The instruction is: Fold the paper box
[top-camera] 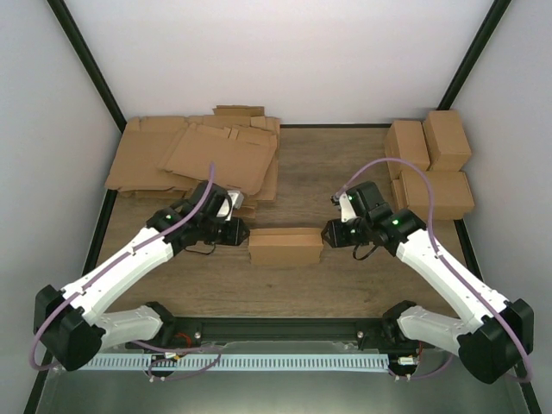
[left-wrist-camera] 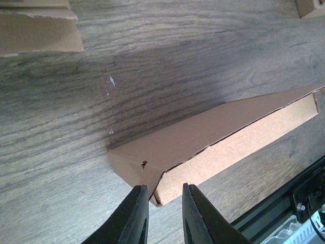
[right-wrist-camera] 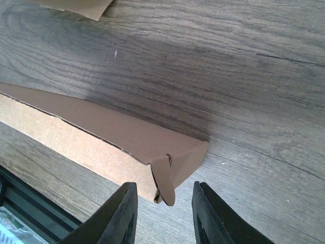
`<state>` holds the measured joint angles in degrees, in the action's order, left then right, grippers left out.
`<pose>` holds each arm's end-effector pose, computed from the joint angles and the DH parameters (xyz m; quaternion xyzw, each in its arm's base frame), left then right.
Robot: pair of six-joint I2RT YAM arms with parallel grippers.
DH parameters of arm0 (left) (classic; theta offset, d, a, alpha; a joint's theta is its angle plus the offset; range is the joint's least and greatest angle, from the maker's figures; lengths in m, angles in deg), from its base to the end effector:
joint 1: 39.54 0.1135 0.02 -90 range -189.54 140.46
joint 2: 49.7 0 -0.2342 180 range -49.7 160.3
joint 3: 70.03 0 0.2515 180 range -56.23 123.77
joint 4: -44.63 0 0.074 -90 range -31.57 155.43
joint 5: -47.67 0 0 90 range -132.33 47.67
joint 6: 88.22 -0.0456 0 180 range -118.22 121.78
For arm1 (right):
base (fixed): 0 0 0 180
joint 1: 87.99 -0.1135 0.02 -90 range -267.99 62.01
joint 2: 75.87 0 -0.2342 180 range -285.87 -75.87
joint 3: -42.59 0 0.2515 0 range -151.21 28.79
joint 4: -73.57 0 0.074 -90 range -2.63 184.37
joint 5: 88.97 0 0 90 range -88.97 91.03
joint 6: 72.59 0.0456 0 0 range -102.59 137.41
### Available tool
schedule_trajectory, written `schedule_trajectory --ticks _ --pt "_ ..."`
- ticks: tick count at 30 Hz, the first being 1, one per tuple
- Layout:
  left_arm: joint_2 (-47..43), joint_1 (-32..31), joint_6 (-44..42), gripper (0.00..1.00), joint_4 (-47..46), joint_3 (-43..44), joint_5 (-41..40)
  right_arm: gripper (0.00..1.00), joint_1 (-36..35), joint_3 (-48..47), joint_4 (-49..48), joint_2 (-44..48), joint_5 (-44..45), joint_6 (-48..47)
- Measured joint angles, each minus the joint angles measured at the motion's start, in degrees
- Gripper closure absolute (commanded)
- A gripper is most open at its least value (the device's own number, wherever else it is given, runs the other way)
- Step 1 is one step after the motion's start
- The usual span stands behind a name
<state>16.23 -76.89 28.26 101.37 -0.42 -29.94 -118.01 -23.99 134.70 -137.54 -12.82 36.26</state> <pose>0.1902 -0.1574 0.2487 0.1233 0.9355 -0.2534 0.2132 0.1895 0.1221 0.2429 -0.1273 0.9420 0.2243 0.2149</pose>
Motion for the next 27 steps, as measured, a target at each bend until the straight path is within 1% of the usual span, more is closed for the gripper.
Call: schedule_trajectory --ticks 5,12,13,15,17,21,27 --pt "1.8 -1.1 0.3 0.79 -0.3 0.0 0.2 0.73 -0.6 0.0 -0.2 -0.6 0.3 0.0" --pt "2.3 -1.9 0.3 0.79 -0.4 0.0 -0.4 0.84 -0.9 0.0 -0.6 -1.7 0.7 -0.2" --pt "2.3 -1.9 0.3 0.77 -0.4 0.0 -0.5 0.86 -0.9 0.0 -0.7 -1.7 0.7 -0.2" --pt "2.3 -2.0 0.3 0.69 -0.3 0.1 -0.9 0.88 -0.9 0.0 -0.9 -1.7 0.9 -0.2" --pt "2.3 -2.1 0.3 0.68 0.0 0.4 -1.3 0.92 -0.9 0.0 -1.2 -1.7 0.9 0.0" --pt "2.3 -2.1 0.3 0.69 0.0 0.9 -2.0 0.99 -1.0 0.0 -1.5 -1.7 1.1 0.0" --pt "2.8 -2.3 0.4 0.77 0.0 0.9 -2.1 0.99 -1.1 0.0 -1.5 -1.8 1.1 0.0"
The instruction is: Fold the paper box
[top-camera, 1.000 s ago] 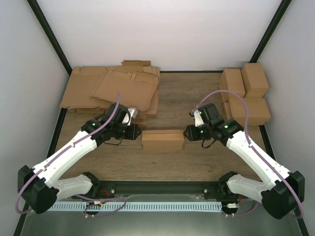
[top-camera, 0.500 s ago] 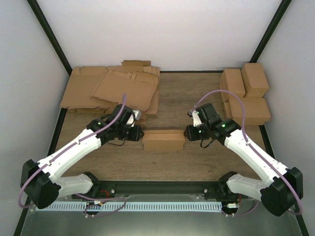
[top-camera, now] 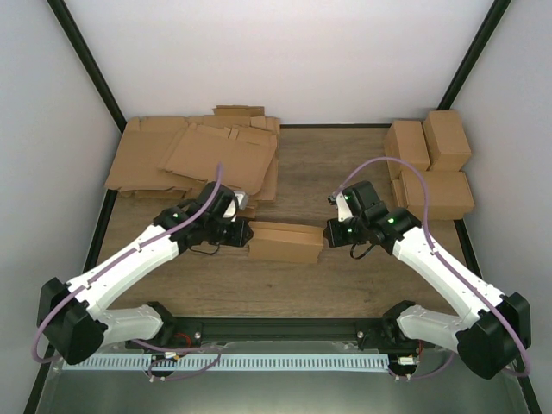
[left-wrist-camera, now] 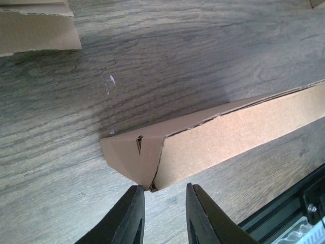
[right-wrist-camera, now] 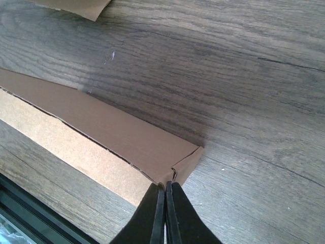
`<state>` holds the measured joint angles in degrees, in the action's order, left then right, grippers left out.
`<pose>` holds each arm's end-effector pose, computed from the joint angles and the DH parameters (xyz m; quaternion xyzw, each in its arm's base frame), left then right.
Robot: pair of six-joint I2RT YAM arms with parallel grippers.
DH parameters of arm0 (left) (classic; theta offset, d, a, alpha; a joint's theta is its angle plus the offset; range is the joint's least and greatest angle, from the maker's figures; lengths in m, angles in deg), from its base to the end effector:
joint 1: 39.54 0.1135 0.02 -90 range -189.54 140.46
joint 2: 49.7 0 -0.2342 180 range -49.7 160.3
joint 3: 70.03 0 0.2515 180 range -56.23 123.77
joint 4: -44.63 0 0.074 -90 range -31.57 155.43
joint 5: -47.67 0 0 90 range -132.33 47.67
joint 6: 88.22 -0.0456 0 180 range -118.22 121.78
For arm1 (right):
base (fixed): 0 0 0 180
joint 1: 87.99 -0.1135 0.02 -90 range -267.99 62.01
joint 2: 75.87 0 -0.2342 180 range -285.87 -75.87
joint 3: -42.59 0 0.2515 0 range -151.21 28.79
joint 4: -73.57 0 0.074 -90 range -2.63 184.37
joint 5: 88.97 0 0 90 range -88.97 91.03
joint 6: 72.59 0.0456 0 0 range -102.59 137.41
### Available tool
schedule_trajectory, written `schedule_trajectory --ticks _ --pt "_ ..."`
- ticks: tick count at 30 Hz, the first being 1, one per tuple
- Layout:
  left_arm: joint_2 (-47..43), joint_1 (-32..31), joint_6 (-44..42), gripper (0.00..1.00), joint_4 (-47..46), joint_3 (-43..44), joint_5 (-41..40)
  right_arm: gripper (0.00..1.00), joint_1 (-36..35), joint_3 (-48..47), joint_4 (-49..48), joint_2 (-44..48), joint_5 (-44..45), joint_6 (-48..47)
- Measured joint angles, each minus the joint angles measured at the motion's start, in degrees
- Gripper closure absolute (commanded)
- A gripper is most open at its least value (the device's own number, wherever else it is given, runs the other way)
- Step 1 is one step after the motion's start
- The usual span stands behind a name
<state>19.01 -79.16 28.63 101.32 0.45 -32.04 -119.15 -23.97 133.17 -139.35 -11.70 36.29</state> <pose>0.1910 -0.1687 0.2422 0.1325 0.9408 -0.2360 0.2042 0.1933 0.1286 0.2377 -0.1335 0.9428 0.2173 0.2145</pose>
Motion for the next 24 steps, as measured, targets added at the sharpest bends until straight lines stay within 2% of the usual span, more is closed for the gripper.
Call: schedule_trajectory --ticks 7,12,19,22,24 --pt "0.8 -0.6 0.1 0.78 -0.4 0.0 -0.6 0.99 -0.1 0.0 0.0 0.0 0.0 0.0" --pt "1.4 -0.7 0.2 0.62 0.3 0.8 -4.1 0.99 -0.1 0.0 0.0 0.0 0.0 -0.2" --pt "1.7 -0.7 0.0 0.61 1.6 2.2 -8.5 0.98 -0.2 0.0 0.0 0.0 0.0 -0.3" --pt "2.0 -0.7 -0.3 0.61 1.8 3.1 -9.3 0.94 -0.2 0.0 0.0 0.0 0.0 -0.5" --pt "2.9 -0.7 -1.0 0.61 1.8 4.0 -10.0 0.83 -0.2 0.0 0.0 0.0 -0.1 -0.7"
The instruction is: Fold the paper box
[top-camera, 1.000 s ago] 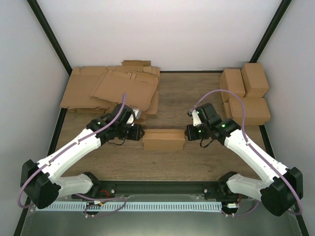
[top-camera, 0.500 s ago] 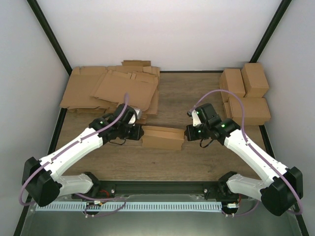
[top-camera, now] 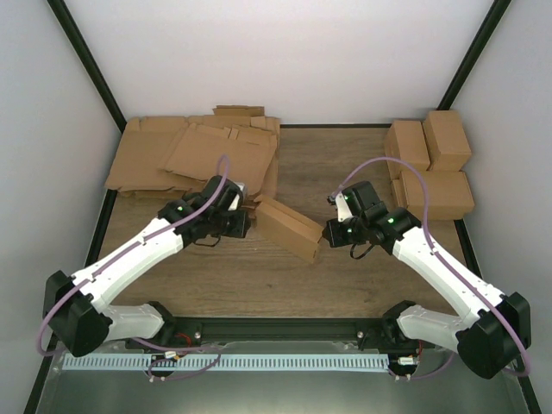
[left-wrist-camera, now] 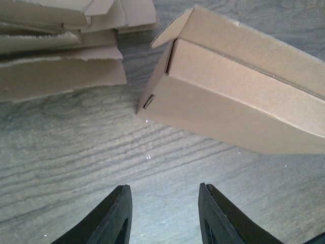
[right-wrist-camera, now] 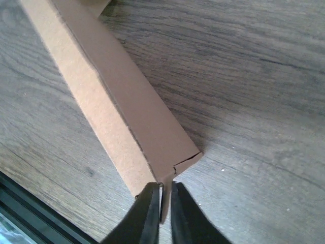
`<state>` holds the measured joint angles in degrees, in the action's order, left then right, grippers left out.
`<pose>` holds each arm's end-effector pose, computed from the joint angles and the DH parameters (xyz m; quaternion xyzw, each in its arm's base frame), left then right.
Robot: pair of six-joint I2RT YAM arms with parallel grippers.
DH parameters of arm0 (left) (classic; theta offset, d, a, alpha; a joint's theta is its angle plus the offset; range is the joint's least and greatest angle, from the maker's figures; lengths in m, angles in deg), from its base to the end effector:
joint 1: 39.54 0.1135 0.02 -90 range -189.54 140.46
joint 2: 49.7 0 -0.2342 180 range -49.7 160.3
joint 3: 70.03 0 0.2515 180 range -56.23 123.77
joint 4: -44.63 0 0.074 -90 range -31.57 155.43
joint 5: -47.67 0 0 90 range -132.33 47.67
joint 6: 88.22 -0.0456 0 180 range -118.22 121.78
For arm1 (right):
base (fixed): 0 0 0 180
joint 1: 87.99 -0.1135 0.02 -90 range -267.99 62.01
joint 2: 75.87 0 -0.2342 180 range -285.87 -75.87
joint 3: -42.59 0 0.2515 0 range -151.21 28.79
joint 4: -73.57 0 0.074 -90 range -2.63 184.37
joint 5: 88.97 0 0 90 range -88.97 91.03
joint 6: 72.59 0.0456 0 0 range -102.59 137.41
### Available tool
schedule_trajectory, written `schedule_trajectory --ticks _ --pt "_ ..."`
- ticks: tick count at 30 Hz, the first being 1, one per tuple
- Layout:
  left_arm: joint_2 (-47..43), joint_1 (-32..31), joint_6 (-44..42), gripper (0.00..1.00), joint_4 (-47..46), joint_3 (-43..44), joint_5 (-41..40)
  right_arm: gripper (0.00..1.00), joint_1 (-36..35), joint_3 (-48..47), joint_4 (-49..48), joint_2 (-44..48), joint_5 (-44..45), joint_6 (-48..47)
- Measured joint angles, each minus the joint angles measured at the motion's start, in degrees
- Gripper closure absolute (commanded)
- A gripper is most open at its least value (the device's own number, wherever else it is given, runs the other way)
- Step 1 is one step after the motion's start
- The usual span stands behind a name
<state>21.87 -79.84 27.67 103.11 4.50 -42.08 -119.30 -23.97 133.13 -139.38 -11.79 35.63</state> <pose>0.2018 -0.1714 0.2501 0.1204 0.9474 -0.1636 0.2472 0.1930 0.1292 0.2377 -0.1404 0.9417 0.2170 0.2152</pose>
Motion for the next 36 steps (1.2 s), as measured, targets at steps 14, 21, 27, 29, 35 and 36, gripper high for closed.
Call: schedule_trajectory --ticks 14,21,27,29,35,36 --pt "9.4 0.2 -6.1 0.63 -0.9 9.2 -5.7 0.88 0.0 -1.2 -0.2 -1.1 0.1 -1.0" --pt "11.8 1.1 -8.2 0.63 -2.3 12.3 -6.2 0.93 0.0 -1.4 -0.2 -2.3 0.3 -1.1" --pt "11.9 1.2 -10.0 0.56 -2.3 12.3 -6.4 0.93 0.0 -1.8 -0.2 -2.6 0.3 -1.3" --pt "11.8 1.2 -11.1 0.55 -2.4 12.2 -6.8 0.93 0.0 -1.9 -0.2 -2.7 0.3 -1.3" --pt "11.7 1.2 -14.9 0.57 -3.2 11.9 -8.2 0.93 0.0 -1.9 -0.4 -3.4 0.3 -1.7" --pt "11.6 1.3 -15.8 0.58 -3.8 11.5 -8.2 0.93 0.0 -1.9 -0.4 -3.4 0.3 -1.8"
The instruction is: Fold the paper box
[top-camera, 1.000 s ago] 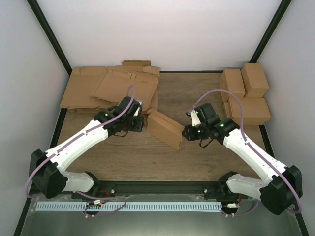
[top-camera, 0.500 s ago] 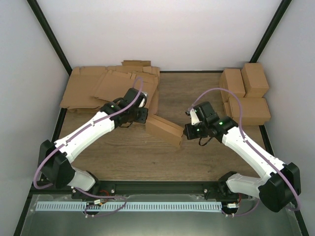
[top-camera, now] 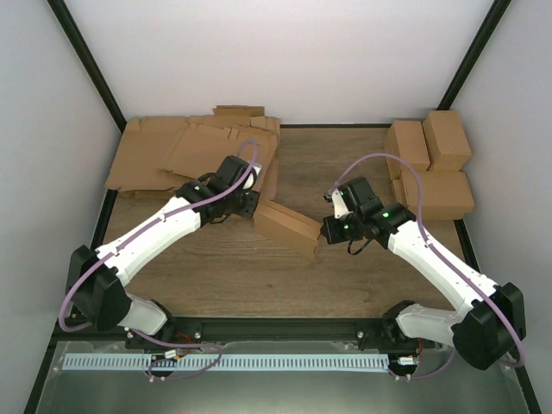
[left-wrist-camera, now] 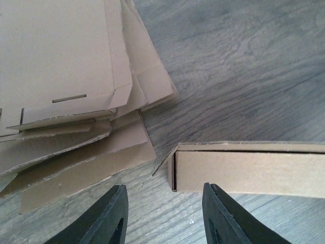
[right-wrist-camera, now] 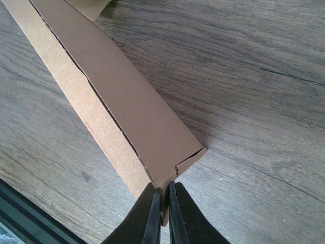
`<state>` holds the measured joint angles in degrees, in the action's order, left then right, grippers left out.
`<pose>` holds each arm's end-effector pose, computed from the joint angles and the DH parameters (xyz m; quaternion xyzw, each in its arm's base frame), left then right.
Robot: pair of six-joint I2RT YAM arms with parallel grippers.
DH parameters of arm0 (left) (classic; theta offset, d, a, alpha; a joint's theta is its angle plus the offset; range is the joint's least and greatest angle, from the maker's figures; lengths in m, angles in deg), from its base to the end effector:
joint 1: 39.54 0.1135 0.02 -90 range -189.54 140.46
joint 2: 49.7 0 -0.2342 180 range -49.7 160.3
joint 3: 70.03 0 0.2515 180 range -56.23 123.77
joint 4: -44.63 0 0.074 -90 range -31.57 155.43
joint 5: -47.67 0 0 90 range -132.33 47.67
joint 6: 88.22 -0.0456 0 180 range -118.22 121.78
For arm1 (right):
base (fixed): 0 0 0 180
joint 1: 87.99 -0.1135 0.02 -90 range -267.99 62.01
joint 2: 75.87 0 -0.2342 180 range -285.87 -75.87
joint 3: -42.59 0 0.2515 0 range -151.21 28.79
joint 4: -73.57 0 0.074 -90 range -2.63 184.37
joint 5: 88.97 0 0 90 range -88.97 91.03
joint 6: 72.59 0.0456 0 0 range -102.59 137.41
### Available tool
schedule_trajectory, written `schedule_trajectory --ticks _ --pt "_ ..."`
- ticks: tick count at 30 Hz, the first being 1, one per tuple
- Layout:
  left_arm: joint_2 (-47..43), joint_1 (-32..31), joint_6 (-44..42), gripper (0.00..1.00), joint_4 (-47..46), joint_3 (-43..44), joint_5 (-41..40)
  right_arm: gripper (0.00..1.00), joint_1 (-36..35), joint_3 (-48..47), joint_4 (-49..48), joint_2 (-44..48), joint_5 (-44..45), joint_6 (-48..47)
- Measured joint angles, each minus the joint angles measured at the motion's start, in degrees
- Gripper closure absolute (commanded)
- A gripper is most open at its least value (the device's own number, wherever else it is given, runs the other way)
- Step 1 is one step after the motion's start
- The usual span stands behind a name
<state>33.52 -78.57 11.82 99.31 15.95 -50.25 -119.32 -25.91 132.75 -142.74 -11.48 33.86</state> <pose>0.2503 -0.1948 0.2644 0.2142 0.9187 -0.0758 0.3232 0.2024 0.1348 0.2360 -0.1538 0.9425 0.2081 0.2116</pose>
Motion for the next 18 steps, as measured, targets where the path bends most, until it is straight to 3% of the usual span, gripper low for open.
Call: schedule_trajectory --ticks 10,18 --pt "2.2 3.4 -6.0 0.58 -1.5 -2.0 7.3 0.93 0.0 0.0 0.0 0.0 0.0 -0.3" --pt "5.4 3.4 -6.2 0.57 -2.0 -1.8 7.0 0.93 0.0 -0.2 -0.3 -0.5 0.0 -0.4"
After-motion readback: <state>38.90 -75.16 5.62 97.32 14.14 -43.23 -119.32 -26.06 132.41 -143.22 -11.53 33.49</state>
